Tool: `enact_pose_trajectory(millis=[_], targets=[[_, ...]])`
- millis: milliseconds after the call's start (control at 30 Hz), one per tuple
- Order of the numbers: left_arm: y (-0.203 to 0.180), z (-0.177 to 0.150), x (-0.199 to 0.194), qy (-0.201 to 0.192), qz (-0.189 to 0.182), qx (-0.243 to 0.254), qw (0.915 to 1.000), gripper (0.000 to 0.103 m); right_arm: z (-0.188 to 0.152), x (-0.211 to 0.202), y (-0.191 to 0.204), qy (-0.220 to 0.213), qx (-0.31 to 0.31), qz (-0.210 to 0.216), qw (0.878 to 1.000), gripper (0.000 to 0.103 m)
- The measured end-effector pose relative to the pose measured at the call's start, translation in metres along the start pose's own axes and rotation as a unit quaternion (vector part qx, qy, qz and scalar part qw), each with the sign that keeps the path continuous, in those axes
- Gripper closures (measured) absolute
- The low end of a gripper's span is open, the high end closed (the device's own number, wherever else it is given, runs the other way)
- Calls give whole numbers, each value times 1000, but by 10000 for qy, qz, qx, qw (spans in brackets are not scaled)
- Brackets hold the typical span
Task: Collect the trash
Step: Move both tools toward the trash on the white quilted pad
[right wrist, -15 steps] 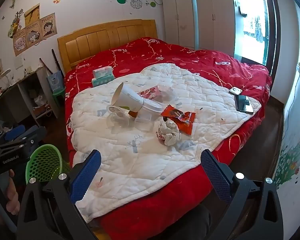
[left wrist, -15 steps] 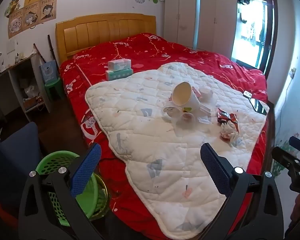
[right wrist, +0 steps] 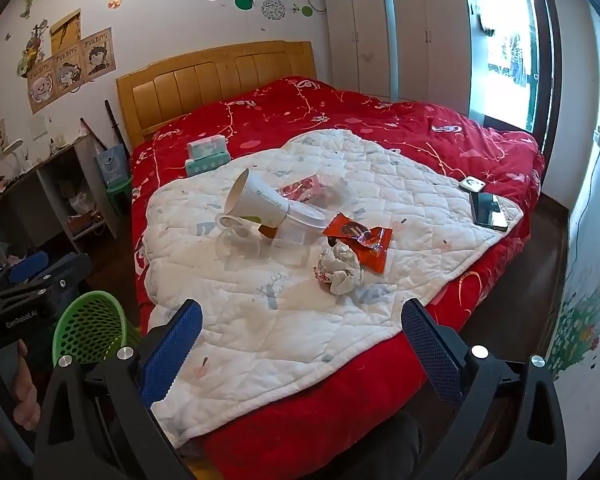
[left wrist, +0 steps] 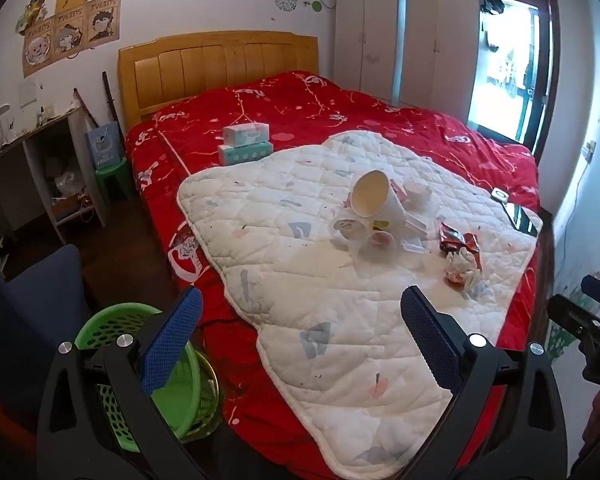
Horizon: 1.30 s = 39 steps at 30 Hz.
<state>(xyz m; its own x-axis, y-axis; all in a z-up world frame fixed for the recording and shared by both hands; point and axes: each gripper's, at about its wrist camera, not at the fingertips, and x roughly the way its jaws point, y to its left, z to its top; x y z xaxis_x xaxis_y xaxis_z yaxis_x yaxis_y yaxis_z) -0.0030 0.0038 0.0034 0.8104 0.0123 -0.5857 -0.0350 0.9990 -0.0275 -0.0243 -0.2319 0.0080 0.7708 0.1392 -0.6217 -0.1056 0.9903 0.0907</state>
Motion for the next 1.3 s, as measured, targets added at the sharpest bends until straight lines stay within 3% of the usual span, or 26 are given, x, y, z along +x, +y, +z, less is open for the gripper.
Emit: enact_pose_trajectory(millis=[1300], targets=[[-1,3,7,75,-82,-58,9999,5,-2,15,-8,47,12,-19,10000,6]])
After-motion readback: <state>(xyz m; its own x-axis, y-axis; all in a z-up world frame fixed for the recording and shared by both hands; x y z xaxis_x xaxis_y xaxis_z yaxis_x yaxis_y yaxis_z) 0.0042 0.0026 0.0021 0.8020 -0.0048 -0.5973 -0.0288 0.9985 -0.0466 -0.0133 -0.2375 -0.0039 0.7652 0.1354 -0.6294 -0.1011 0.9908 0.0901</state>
